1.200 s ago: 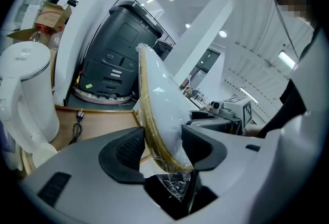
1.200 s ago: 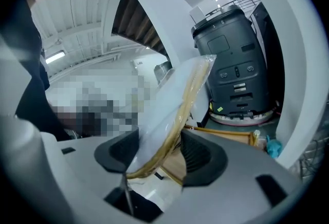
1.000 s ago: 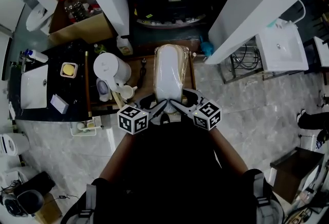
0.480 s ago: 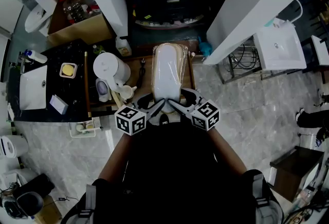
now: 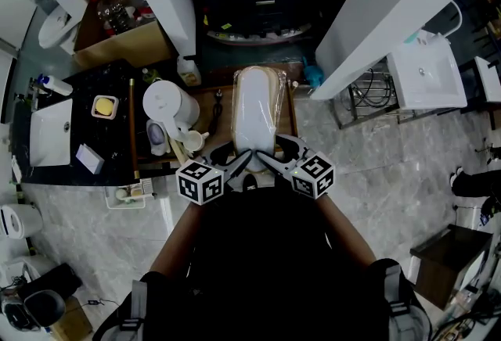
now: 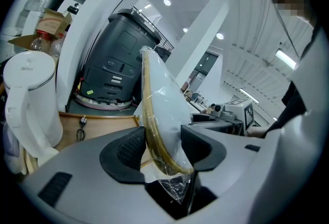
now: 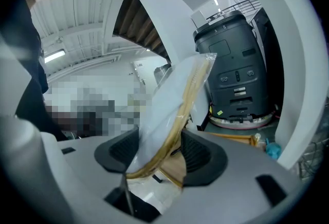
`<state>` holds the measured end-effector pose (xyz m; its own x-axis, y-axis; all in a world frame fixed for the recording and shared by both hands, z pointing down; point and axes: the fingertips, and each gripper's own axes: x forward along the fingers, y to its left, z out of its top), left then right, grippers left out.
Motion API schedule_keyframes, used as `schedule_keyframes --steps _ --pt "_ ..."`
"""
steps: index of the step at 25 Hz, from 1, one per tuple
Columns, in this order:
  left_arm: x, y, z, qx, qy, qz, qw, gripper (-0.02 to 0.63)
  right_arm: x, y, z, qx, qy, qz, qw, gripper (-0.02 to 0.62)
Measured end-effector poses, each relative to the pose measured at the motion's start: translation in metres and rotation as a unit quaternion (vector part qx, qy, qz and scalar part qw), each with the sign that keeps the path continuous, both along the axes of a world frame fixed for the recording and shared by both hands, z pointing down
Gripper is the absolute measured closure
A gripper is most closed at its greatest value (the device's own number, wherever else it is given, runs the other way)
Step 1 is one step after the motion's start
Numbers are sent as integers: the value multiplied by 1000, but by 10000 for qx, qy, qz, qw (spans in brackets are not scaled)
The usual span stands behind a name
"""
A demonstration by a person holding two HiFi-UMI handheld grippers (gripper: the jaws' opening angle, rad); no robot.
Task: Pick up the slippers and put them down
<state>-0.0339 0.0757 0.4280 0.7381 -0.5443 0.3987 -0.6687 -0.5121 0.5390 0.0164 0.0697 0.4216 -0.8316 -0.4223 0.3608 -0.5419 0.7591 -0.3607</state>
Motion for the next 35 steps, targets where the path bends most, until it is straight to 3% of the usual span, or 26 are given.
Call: schedule_keyframes --steps 11,35 --pt "3 0 5 -93 4 -21 10000 387 3 -1 4 -74 2 1 10000 336" --pt "8 -13 51 -707 -105 39 9974 387 8 -14 51 -650 233 -193 9974 336"
